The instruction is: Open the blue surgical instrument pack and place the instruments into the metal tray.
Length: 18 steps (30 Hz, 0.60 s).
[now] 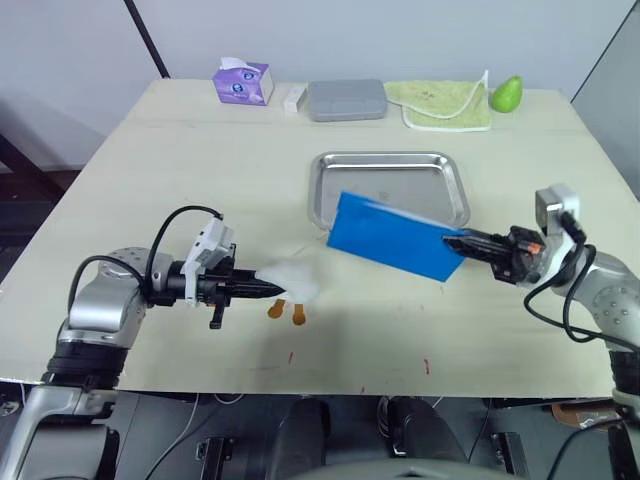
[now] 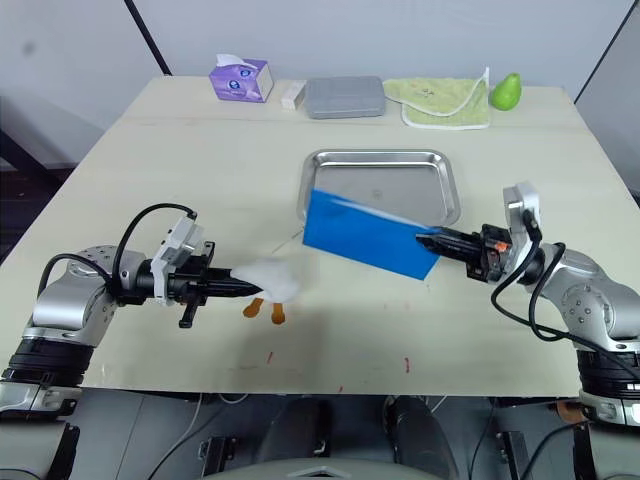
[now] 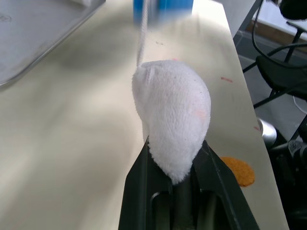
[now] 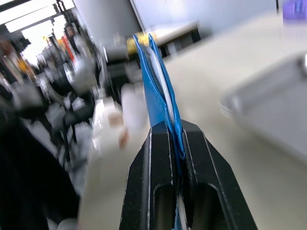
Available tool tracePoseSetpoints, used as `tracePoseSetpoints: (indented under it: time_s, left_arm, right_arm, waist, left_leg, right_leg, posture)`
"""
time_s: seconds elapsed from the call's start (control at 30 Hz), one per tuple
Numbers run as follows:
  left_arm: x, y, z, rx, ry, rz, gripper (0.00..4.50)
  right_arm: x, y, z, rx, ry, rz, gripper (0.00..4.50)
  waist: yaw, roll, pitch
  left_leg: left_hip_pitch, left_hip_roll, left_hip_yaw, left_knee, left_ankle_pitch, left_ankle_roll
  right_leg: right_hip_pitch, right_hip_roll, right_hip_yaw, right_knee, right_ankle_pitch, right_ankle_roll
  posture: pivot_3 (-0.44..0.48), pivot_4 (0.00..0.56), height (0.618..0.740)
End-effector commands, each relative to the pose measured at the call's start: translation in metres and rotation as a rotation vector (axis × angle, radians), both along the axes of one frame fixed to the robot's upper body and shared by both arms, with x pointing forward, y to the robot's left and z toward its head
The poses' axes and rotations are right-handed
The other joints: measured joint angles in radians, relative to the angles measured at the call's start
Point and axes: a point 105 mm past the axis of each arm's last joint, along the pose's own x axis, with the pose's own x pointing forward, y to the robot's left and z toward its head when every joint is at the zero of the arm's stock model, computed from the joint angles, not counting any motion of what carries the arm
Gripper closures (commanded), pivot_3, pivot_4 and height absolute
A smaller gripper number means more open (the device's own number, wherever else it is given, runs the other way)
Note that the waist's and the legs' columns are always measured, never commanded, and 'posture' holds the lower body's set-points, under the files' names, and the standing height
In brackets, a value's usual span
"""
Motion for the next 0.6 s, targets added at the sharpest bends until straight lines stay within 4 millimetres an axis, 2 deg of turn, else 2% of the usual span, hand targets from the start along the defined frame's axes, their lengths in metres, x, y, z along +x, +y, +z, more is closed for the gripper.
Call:
tracePoseSetpoints:
  time_s: [0.03,0.17,0.3,0.4,0.6]
  left_arm:
    - [-0.005,0.001,-0.002,0.059,-0.024,-0.031,4.46]
    - [-0.002,0.006,-0.002,0.099,-0.065,-0.024,4.46]
    - [0.029,0.012,0.014,0.160,-0.222,0.056,4.46]
    - [0.044,0.012,0.019,0.223,-0.324,0.056,4.46]
    - [0.067,-0.002,0.020,0.285,-0.502,0.063,4.46]
  right_arm:
    - [-0.004,-0.004,0.030,0.118,-0.027,0.011,4.50]
    - [-0.005,-0.003,0.028,0.080,-0.023,0.004,4.50]
    - [-0.009,0.000,0.005,-0.073,-0.033,0.005,4.50]
    - [-0.009,0.001,-0.005,-0.113,-0.043,-0.002,4.50]
    - [-0.007,0.005,-0.023,-0.187,-0.059,-0.018,4.50]
  waist:
    - [0.001,0.000,0.000]
    - [0.003,0.000,0.000]
    - [0.012,0.000,0.000]
    - [0.018,0.000,0.000]
    - [0.020,0.000,0.000]
  left_leg:
    - [0.000,0.000,0.000,0.000,0.000,0.000]
    - [0.000,0.000,0.000,0.000,0.000,0.000]
    - [0.000,0.000,0.000,0.000,0.000,0.000]
    - [0.000,0.000,0.000,0.000,0.000,0.000]
    - [-0.001,0.000,0.001,0.000,0.000,0.000]
  right_leg:
    - [0.000,0.000,0.000,0.000,0.000,0.000]
    - [0.000,0.000,0.000,0.000,0.000,0.000]
    - [0.000,0.000,-0.001,0.000,0.000,0.000]
    - [0.000,0.000,0.000,0.000,0.000,0.000]
    - [-0.001,0.000,0.001,-0.001,0.000,0.000]
  posture:
    - [0.000,0.150,0.738]
    - [0.000,0.150,0.738]
    - [0.000,0.150,0.738]
    - [0.000,0.150,0.738]
    - [0.000,0.150,0.738]
